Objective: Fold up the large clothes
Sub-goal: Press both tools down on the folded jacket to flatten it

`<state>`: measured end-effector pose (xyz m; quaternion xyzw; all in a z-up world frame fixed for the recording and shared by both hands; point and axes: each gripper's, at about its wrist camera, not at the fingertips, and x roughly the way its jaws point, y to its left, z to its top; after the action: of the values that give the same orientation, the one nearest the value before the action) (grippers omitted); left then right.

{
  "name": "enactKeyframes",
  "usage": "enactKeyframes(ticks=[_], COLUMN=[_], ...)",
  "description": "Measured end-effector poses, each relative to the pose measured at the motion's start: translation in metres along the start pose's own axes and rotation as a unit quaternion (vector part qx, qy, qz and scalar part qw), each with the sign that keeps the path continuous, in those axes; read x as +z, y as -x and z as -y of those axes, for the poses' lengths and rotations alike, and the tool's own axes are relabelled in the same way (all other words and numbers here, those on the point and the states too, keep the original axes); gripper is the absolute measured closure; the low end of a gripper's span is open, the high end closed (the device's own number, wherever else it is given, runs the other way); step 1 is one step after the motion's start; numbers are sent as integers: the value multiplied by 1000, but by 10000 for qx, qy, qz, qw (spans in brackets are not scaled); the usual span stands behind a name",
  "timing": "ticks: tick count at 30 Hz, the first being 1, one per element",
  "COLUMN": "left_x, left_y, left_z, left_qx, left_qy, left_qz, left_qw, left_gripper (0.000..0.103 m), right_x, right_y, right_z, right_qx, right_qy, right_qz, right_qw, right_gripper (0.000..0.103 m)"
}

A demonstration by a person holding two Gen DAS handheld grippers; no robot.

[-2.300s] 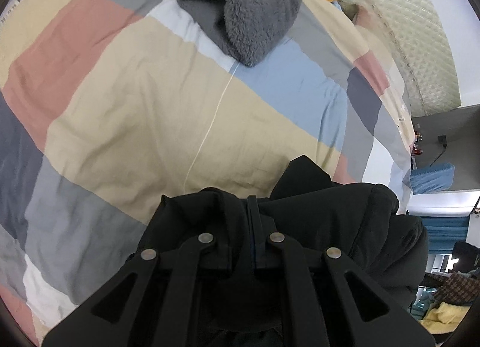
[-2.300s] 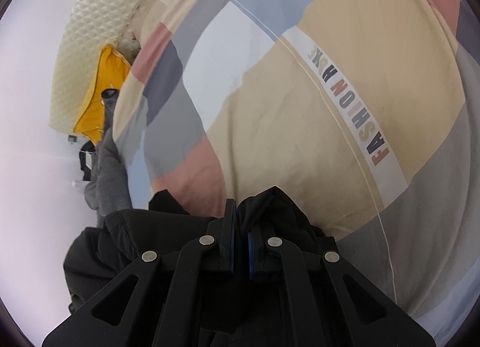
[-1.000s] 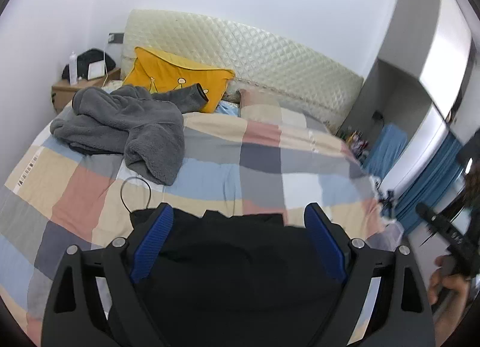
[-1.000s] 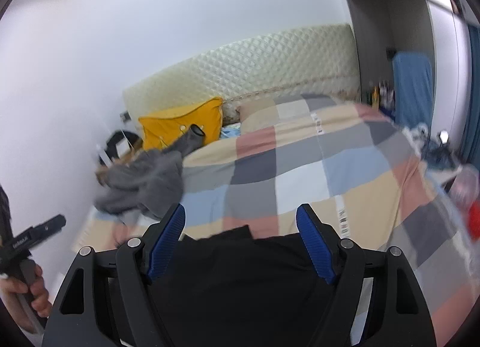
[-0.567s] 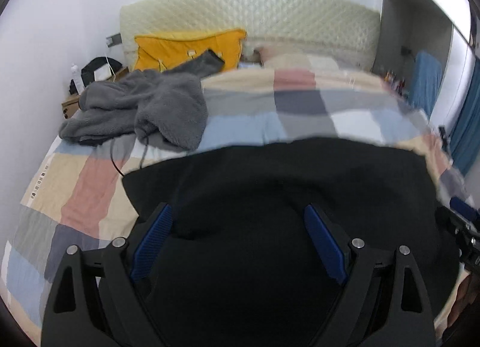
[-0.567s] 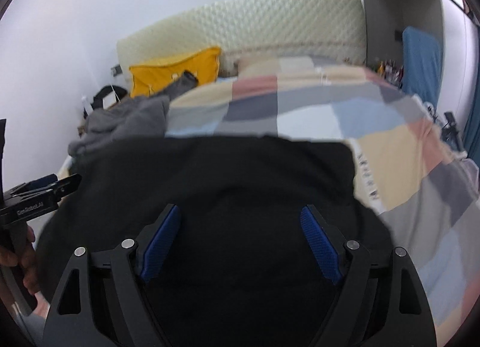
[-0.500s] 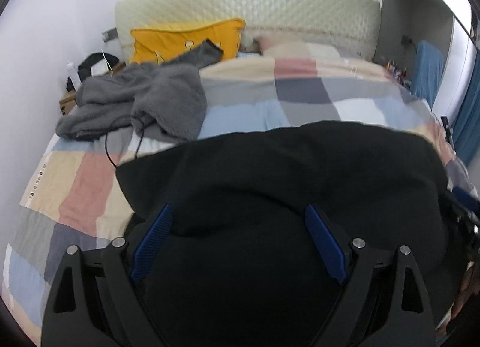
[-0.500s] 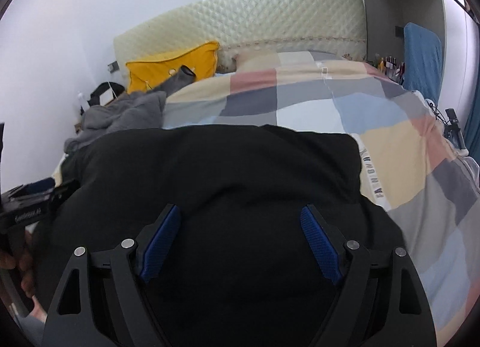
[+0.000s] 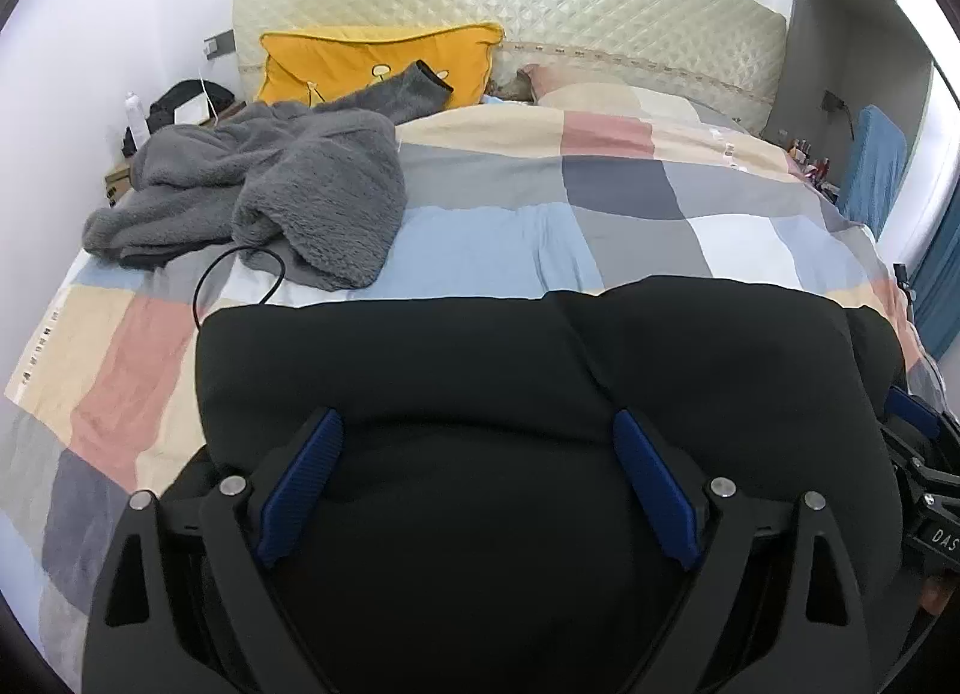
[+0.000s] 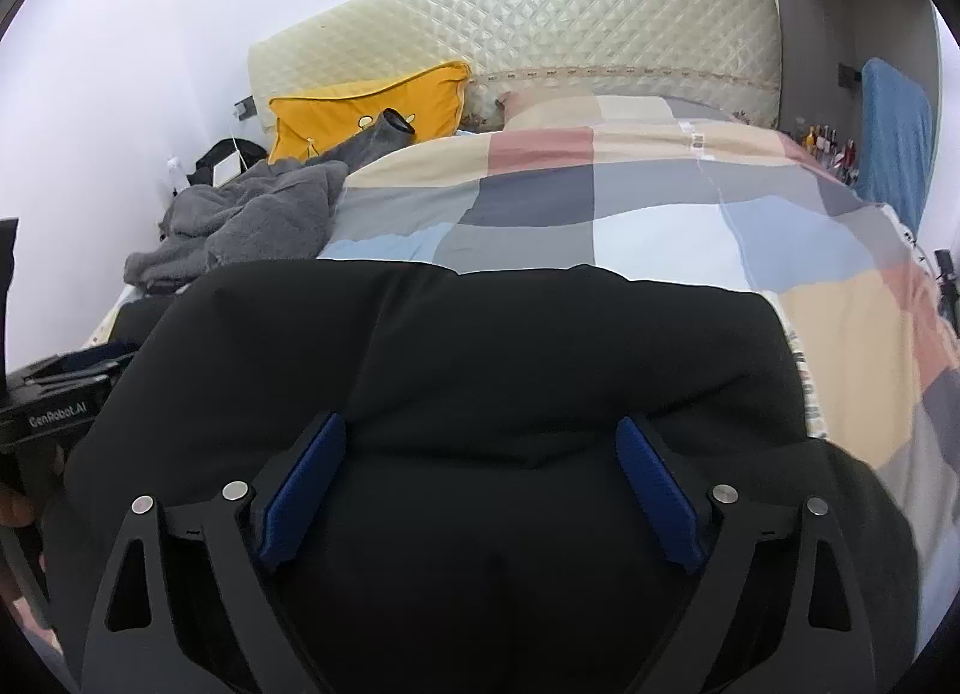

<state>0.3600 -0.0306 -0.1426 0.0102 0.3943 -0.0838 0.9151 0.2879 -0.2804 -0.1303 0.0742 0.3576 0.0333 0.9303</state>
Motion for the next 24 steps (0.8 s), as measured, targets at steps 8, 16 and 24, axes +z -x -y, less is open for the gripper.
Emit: enactKeyframes(ticks=[8, 16, 24], left_x=[16, 6, -5], left_y=[-42, -47, -27], left_z=[1, -13, -29], left_qx=[58, -195, -601], left_qy=[124, 455, 619], left_qz=[-185, -69, -54], left_qw=[9997, 9987, 9963], left_gripper=[10, 8, 8], right_x=[20, 15, 8], right_y=[-39, -46, -11], right_z=[9, 11, 14], right_qx=[46, 200, 317], right_qy=[-141, -173, 110], right_qz=[-72, 95, 163], right_qw=[9999, 9996, 9993], right_gripper=[7, 5, 7])
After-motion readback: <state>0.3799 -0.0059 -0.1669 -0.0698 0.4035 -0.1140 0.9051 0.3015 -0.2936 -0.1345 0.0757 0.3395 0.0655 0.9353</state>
